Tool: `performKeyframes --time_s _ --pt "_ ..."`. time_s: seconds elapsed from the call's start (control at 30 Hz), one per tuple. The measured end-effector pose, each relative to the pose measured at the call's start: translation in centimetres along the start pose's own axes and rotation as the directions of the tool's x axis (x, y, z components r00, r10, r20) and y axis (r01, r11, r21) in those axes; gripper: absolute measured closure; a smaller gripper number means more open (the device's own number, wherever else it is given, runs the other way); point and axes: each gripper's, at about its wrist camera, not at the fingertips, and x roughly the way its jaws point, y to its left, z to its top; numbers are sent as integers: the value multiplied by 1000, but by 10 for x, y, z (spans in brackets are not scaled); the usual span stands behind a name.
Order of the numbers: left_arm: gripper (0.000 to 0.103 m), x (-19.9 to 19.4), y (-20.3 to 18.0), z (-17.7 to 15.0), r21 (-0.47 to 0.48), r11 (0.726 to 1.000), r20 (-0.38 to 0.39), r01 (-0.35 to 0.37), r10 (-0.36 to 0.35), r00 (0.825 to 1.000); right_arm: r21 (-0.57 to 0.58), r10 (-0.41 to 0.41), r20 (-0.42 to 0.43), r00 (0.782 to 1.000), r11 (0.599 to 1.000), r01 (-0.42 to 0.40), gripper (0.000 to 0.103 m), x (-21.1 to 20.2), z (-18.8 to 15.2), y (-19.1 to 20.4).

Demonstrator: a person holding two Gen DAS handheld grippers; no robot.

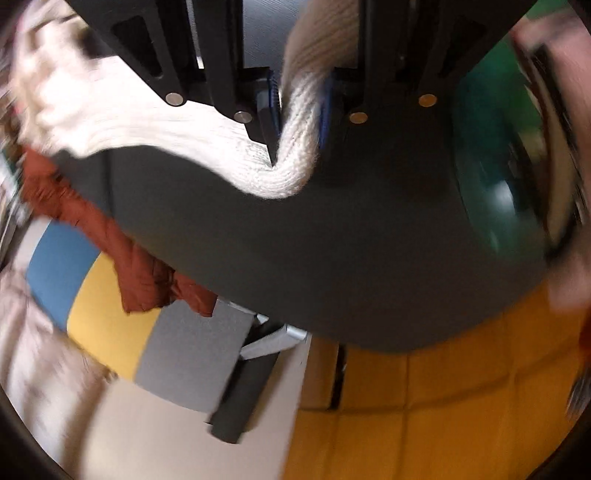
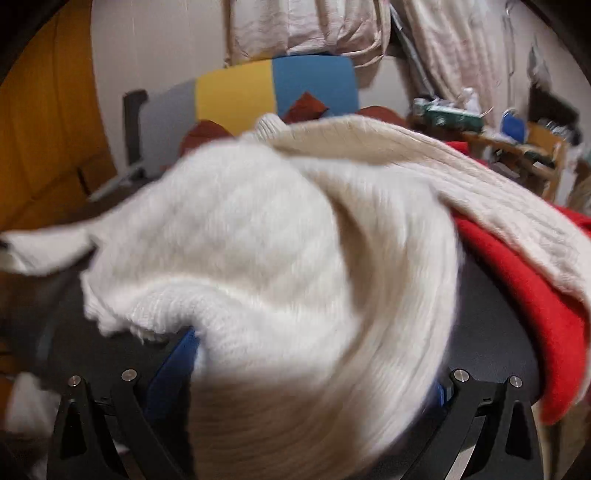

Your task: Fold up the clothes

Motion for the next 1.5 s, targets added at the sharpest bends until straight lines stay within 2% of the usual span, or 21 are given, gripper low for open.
performKeyframes --time_s 0.07,0.17,0.23,0.3,0.4,0.5,0.6,0.63,0.73,0.83,0.87,0.93,1.0,1.03,1.1,1.17,1.27,1.43,1.5 --pt "83 -5 -8 -23 -37 998 4 49 -49 999 -5 30 15 999 1000 -30 0 -16 3 0" --pt "78 -17 -59 -63 76 989 3 128 -129 992 -21 26 31 999 999 -25 0 -32 9 2" --pt "77 -22 -95 -88 162 969 -20 187 -186 982 -22 28 41 999 999 -27 0 -37 12 4" --pt "77 -25 -142 -113 278 918 -95 281 -265 960 -19 29 28 999 999 -28 0 -35 13 4" --pt "77 -29 -198 -146 425 843 -143 331 -299 944 -12 41 16 999 999 -41 0 -32 14 3" --pt "75 -22 -236 -171 527 779 -183 340 -287 940 -31 79 -3 997 996 -79 0 -27 12 16" --pt "75 -15 -274 -196 621 702 -220 349 -271 937 -84 72 -64 995 994 -77 0 -14 9 26" --pt "75 -12 -279 -205 641 684 -232 348 -260 937 -95 63 -87 994 993 -71 0 -9 7 27" --pt "75 0 -270 -226 683 654 -252 325 -208 945 -132 35 -140 990 990 -54 0 4 2 31" --pt "74 14 -270 -240 721 634 -221 280 -173 960 -192 -6 -144 990 981 -22 0 8 -3 35" --pt "74 12 -268 -243 728 630 -206 269 -173 963 -201 -19 -140 990 980 -10 3 7 -4 34" --pt "75 11 -266 -245 736 625 -190 258 -174 966 -203 -38 -126 991 979 12 28 5 -3 31" --pt "76 11 -267 -245 727 635 -192 262 -178 965 -157 -30 -122 992 988 11 76 -1 3 16" --pt "77 11 -267 -245 720 642 -194 265 -181 964 -122 -16 -125 992 993 0 84 -4 7 5" --pt "78 11 -267 -244 713 647 -200 270 -182 963 -19 3 -121 993 1000 -6 88 -8 14 -19" --pt "78 12 -266 -244 716 645 -196 267 -181 964 52 -29 -113 993 998 36 91 -15 18 -44" --pt "78 13 -264 -244 719 643 -192 263 -180 965 95 -85 -113 990 991 96 92 -24 19 -68" --pt "78 16 -261 -239 727 634 -192 262 -179 965 127 -146 -130 981 978 163 91 -26 18 -82" --pt "78 17 -259 -237 732 629 -194 264 -179 965 147 -157 -114 981 974 173 85 -28 22 -84"
